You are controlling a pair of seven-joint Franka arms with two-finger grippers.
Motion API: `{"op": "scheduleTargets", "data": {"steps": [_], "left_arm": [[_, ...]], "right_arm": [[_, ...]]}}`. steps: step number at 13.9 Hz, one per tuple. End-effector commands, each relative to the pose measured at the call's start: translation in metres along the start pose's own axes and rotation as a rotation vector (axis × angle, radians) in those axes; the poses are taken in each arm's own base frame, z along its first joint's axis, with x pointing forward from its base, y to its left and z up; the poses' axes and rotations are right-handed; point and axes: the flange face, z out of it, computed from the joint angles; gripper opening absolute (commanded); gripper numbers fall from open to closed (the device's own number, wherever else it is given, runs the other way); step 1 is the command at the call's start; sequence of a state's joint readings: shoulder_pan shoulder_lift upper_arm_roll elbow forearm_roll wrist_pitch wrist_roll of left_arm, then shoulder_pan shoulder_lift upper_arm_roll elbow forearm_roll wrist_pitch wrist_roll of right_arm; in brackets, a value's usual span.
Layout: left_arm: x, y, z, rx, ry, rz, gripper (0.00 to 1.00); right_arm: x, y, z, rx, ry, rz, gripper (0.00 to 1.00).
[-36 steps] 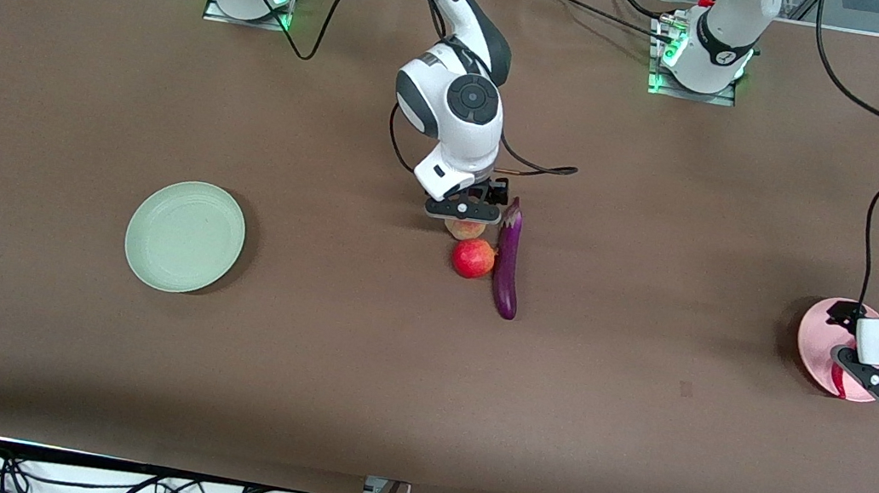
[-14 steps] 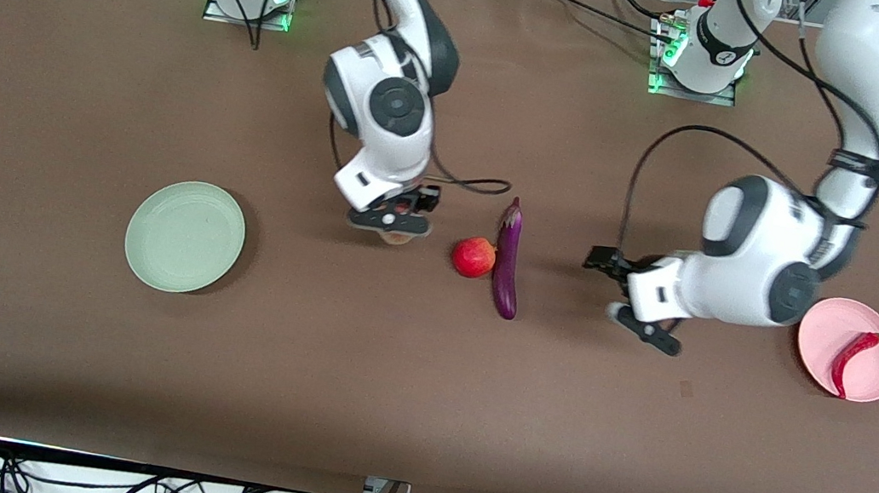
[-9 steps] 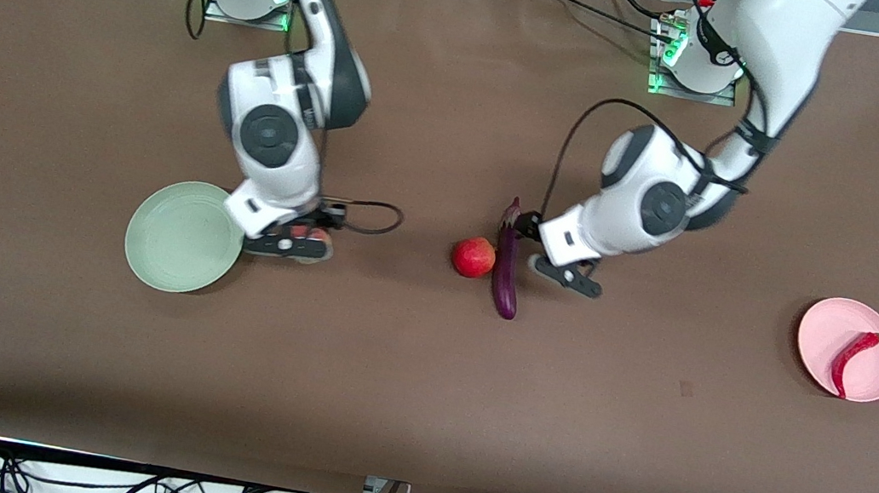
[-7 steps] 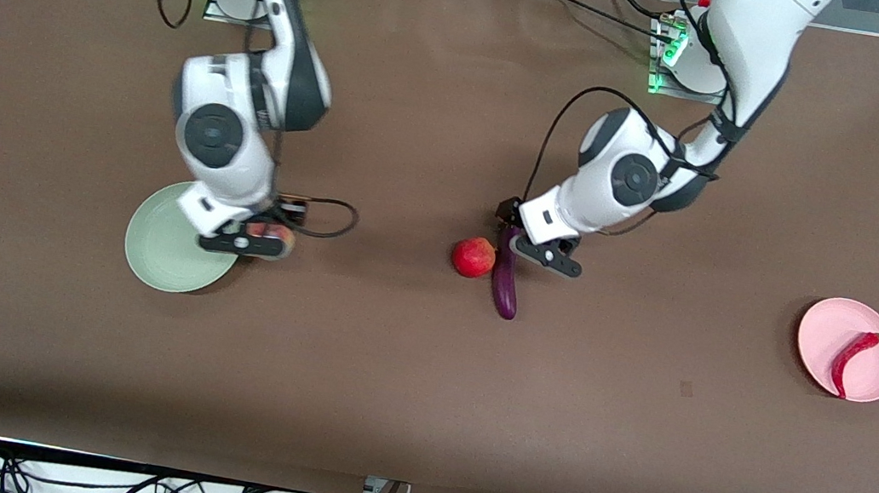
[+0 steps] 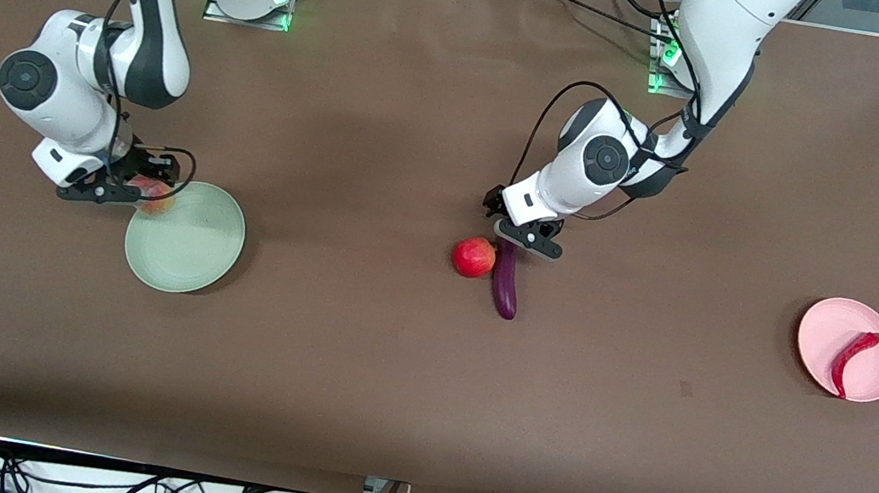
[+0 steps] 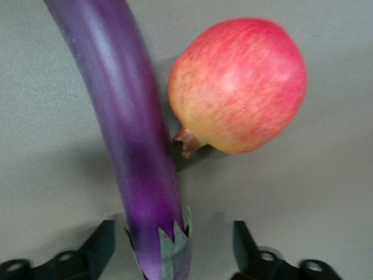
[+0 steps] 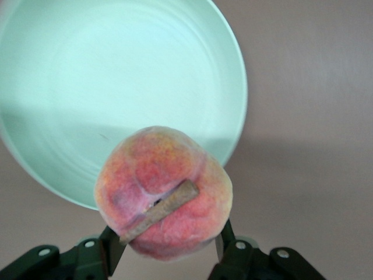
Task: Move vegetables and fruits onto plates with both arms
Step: 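Carry the peach to the green plate while the left gripper grasps the eggplant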
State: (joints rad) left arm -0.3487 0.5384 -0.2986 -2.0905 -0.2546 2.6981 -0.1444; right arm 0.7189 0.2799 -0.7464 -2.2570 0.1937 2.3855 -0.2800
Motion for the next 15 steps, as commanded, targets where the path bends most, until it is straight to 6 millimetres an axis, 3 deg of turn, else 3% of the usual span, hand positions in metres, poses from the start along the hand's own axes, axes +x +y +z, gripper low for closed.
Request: {"op": "scheduleTargets", "data": {"steps": [1, 2, 3, 5, 8, 9, 10, 14, 15], "left_arm": [[0.003, 0.000, 0.007, 0.020, 0.009, 0.027, 0.34], [0.004, -0.001, 0.007, 0.021, 0.009, 0.026, 0.08], [0.004, -0.002, 0.006, 0.022, 0.011, 0.026, 0.00], [0.009, -0.007, -0.004, 0.027, 0.024, 0.020, 0.00], [0.016, -0.029, -0.042, 0.066, -0.002, -0.004, 0.00], [0.019, -0.038, -0.058, 0.087, -0.032, -0.015, 0.00], [0.025, -0.050, -0.077, 0.126, -0.046, -0.005, 0.00], [0.066, -0.099, -0.158, 0.287, -0.161, 0.005, 0.00], [0.075, -0.119, -0.181, 0.362, -0.201, 0.025, 0.00]], "right_arm": [[0.002, 0.000, 0.029, 0.055, 0.011, 0.021, 0.00], [0.003, 0.001, 0.038, 0.072, 0.022, 0.027, 0.00], [0.006, 0.005, 0.046, 0.077, 0.035, 0.022, 0.11], [0.016, 0.002, 0.056, 0.101, 0.054, 0.037, 0.17], [0.032, -0.010, 0.046, 0.137, 0.066, 0.035, 0.36], [0.037, -0.015, 0.038, 0.167, 0.049, 0.030, 0.60], [0.041, -0.017, 0.031, 0.189, 0.035, 0.029, 1.00], [0.053, -0.019, 0.008, 0.223, 0.033, 0.058, 1.00], [0.053, -0.021, 0.006, 0.230, 0.024, 0.067, 1.00]]}}
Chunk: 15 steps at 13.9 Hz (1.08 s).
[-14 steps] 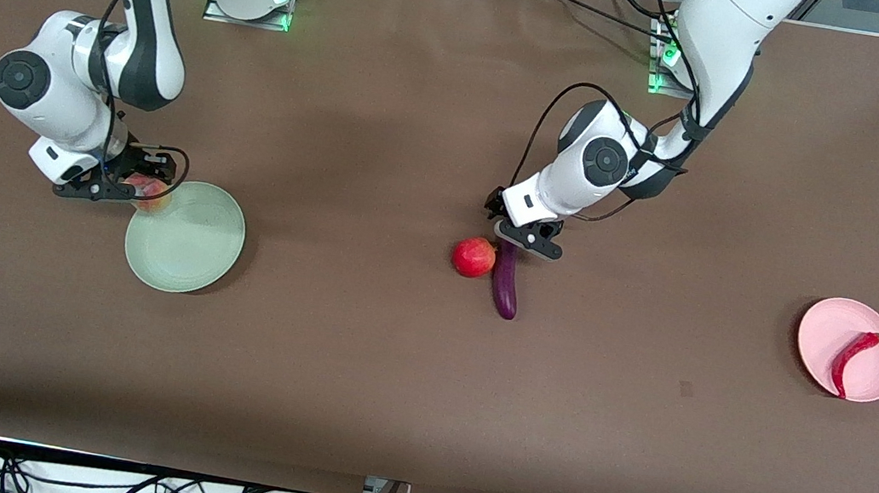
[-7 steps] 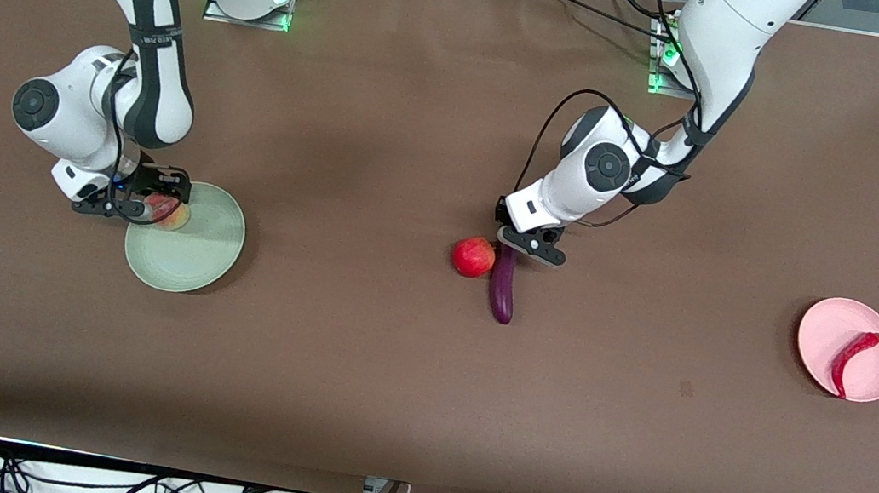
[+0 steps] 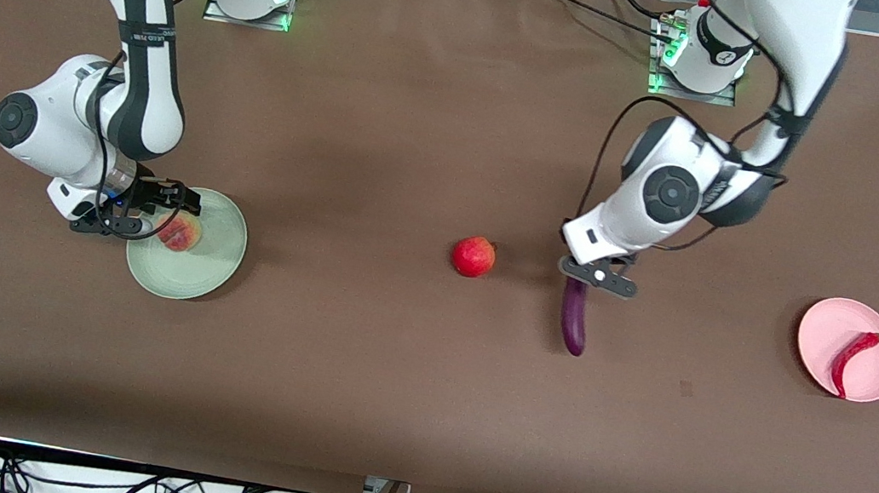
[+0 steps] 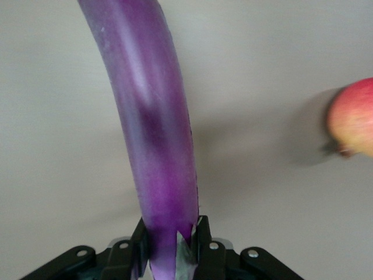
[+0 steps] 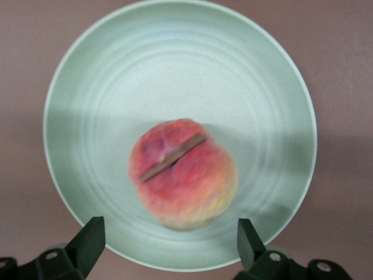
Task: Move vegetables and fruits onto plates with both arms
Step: 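Open the right gripper over the peach while the left gripper carries the eggplant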
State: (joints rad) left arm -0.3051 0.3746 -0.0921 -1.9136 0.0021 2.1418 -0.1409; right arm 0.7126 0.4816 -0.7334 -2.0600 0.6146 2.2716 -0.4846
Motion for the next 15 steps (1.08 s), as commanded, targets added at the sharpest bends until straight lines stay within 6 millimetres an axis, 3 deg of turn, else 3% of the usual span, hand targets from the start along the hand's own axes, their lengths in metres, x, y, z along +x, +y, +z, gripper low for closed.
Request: {"op": "scheduleTargets", "data": {"steps": [1, 3, 7, 9, 11, 13, 15], "left_arm": [[0.012, -0.052, -0.043, 0.156, -0.103, 0.066, 0.00], [0.006, -0.101, -0.048, 0.198, -0.174, 0.133, 0.00], [-0.022, -0.272, -0.045, 0.134, -0.242, 0.303, 0.00], [-0.035, -0.311, -0.041, 0.108, -0.253, 0.352, 0.00], [-0.048, -0.357, -0.027, 0.136, -0.272, 0.367, 0.00], [-0.059, -0.397, -0.008, 0.136, -0.270, 0.413, 0.00], [-0.076, -0.442, 0.011, 0.114, -0.240, 0.470, 0.00]], "right_arm": [[0.004, -0.009, -0.014, 0.046, -0.013, 0.045, 1.00], [0.015, -0.034, -0.029, 0.061, -0.034, 0.082, 1.00], [0.045, -0.135, -0.069, 0.004, -0.017, 0.191, 1.00], [0.053, -0.202, -0.066, -0.024, 0.009, 0.293, 1.00], [0.054, -0.278, -0.050, -0.022, 0.020, 0.413, 1.00], [0.049, -0.355, -0.022, -0.012, 0.019, 0.542, 1.00], [0.053, -0.416, 0.002, 0.011, 0.055, 0.691, 1.00]]}}
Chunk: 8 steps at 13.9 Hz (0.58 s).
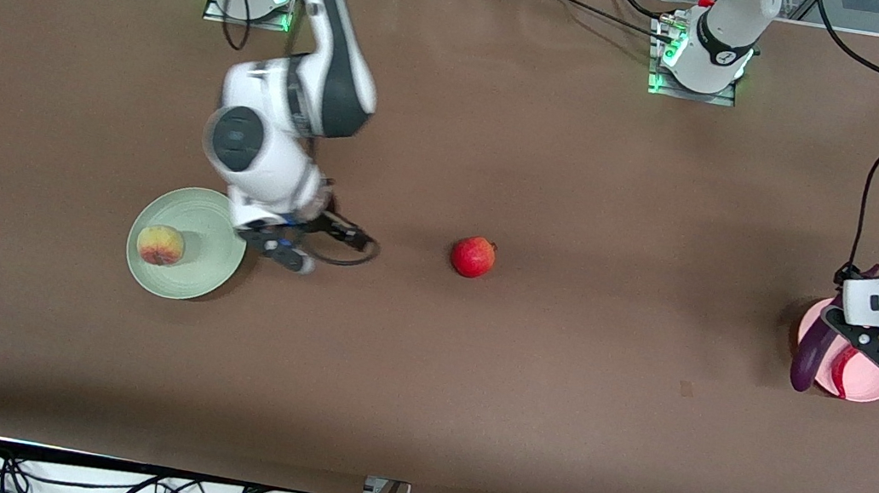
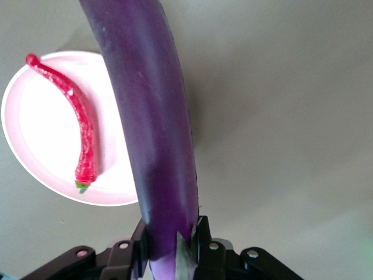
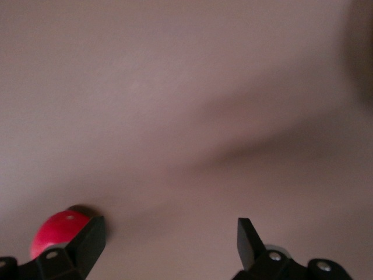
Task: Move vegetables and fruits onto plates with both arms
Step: 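Open the right gripper over the peach while the left gripper carries the eggplant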
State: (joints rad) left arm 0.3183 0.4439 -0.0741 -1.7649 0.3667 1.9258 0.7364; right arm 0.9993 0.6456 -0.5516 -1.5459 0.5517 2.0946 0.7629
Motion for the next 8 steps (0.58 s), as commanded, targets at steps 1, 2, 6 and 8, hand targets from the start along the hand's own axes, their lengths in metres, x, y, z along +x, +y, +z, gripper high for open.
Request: {"op": "scheduleTargets", "data": {"steps": [1, 2, 6, 8], "left_arm": [[-0.026, -0.036, 0.031, 0.006, 0.026, 0.098, 0.00], [-0.033, -0.042, 0.037, -0.002, 0.028, 0.106, 0.00], [-0.060, -0.065, 0.075, -0.033, 0.041, 0.117, 0.00], [-0.065, -0.071, 0.083, -0.033, 0.062, 0.123, 0.49]], "right_arm": [[-0.028, -0.065, 0.033, 0.020, 0.032, 0.199, 1.00], [-0.042, -0.077, 0.042, 0.037, 0.027, 0.275, 1.00], [-0.079, -0.104, 0.063, 0.142, 0.023, 0.544, 1.00], [-0.096, -0.112, 0.080, 0.176, 0.041, 0.587, 1.00]]}}
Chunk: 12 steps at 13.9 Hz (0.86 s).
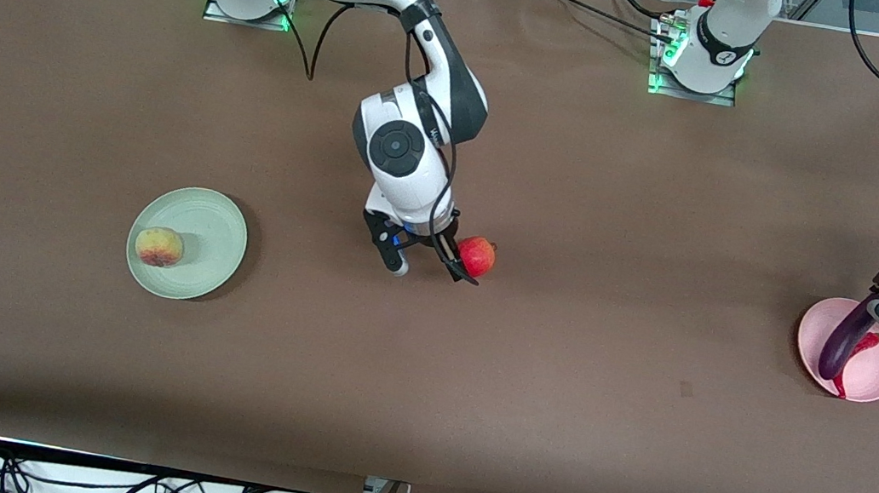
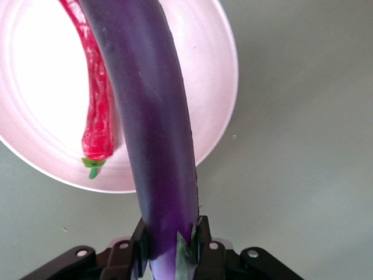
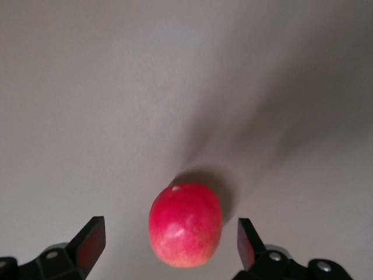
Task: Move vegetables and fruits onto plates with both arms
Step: 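Open the right gripper over the peach while the left gripper carries the eggplant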
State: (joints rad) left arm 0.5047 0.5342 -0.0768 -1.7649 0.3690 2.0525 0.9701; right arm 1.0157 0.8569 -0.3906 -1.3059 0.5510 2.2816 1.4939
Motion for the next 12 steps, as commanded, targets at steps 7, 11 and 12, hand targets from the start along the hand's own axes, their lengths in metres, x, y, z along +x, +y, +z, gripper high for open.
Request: {"op": "scheduleTargets", "data": {"steps": [7, 11, 12], "left_arm": [[0.034, -0.007, -0.085, 0.121, 0.103, 0.064, 1.00], [0.074, 0.029, -0.179, 0.157, 0.208, 0.100, 1.00], [0.086, 0.040, -0.196, 0.150, 0.247, 0.091, 1.00]], "right_arm": [[-0.028, 0.010, 0.057, 0.070, 0.044, 0.101, 1.00], [-0.047, 0.024, 0.086, 0.088, 0.061, 0.071, 0.98], [-0.047, 0.025, 0.088, 0.085, 0.071, 0.054, 0.86]]}}
